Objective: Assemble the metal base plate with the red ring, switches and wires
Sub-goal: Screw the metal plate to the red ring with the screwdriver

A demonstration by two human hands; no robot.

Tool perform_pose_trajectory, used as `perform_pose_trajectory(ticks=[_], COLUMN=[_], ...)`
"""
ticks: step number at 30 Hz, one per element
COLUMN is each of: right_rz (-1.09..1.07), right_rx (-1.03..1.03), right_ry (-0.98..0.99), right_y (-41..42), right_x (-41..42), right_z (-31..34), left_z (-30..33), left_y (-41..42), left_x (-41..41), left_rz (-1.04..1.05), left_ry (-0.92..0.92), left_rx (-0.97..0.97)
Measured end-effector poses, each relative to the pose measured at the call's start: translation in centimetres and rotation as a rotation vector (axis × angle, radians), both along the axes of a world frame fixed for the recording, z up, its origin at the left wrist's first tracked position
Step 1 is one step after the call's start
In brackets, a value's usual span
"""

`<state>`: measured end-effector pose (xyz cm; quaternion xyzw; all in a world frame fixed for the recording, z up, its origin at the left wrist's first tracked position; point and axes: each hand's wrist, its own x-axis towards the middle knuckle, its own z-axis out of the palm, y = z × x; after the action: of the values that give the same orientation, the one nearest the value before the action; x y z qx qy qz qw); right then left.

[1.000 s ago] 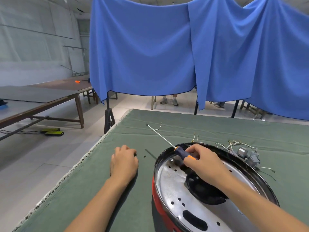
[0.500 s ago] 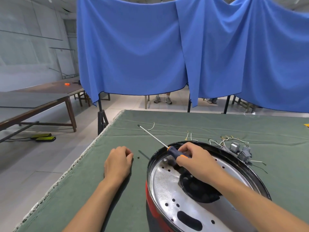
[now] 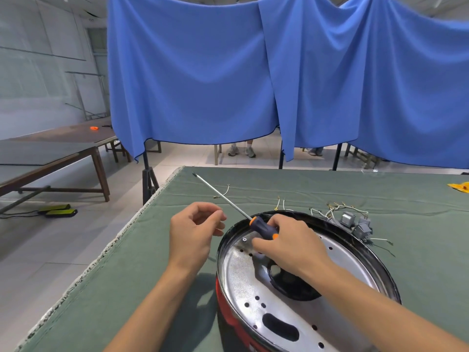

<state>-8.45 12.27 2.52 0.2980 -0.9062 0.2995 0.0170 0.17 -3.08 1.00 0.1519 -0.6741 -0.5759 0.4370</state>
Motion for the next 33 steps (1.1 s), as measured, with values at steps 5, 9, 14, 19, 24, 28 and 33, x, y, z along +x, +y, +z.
perform_pose_trajectory(ticks=[5, 9, 14, 19, 24, 28, 33], right_rz=[0.097, 0.341, 0.352, 0.348, 0.341, 0.371, 0.390], right_rx=[-0.270, -0.644, -0.792, -0.768, -0.730, -0.721, -0.735], right_ry=[0.029, -0.311, -0.619, -0.702, -0.832, -0.869, -0.811], right_y=[0.0, -0.1, 0.2, 0.0, 0.0, 0.2, 0.1], right_x=[0.2, 0.8, 0.8, 0.9, 1.0, 0.8, 0.6], right_z=[0.3, 0.7, 1.4, 1.1, 1.5, 1.6, 1.4], left_z=[1.7, 1.7, 1.6, 0.9, 0.6, 0.6, 1.3], left_y=[2.0, 3.0, 3.3, 3.5, 3.6, 4.0, 4.4], left_x=[0.8, 1.2, 1.2, 1.0, 1.0, 1.0, 1.0], left_rz=[-0.120, -0.046, 0.004, 0.002, 0.009, -0.053, -0.255], left_ry=[0.064, -0.043, -0.076, -0.098, -0.071, -0.048, 0.001], left_rx=[0.022, -0.262, -0.407, -0.484, -0.563, -0.449, -0.008])
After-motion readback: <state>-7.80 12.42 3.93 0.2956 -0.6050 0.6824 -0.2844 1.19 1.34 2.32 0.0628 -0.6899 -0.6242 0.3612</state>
